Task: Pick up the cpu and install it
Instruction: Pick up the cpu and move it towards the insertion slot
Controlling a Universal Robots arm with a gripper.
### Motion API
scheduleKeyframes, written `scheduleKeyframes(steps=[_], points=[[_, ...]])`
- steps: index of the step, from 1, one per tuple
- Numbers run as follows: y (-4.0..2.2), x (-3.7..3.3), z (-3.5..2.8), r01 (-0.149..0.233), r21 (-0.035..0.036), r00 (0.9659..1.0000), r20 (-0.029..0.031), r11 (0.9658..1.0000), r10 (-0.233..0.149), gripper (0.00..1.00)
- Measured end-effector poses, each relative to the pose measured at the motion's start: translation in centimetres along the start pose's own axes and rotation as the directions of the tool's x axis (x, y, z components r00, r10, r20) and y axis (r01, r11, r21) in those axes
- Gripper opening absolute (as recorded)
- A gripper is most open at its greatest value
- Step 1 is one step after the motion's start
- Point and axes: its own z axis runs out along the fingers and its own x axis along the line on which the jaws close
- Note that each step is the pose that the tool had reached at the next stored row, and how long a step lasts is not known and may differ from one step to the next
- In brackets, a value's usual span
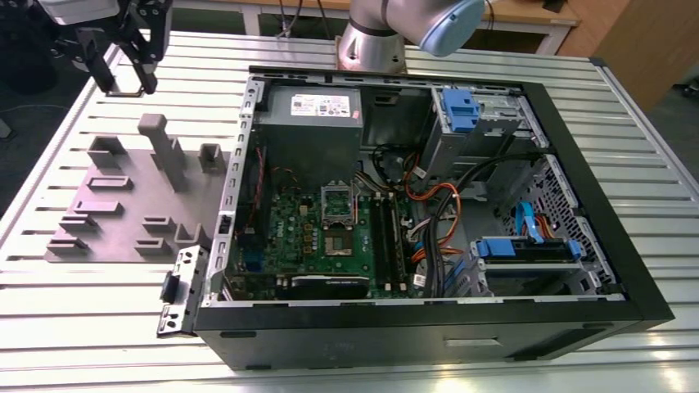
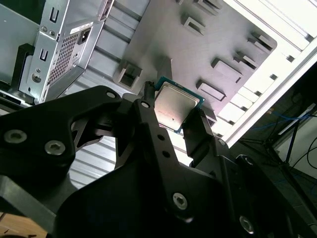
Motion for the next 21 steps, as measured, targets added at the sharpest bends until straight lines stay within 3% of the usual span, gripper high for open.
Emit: scheduleKeyframes(steps=[21], points=[[0.00,-0.42,0.00,0.000,0.0000,1.0000,-0.0001,1.0000,0.000,0.47]])
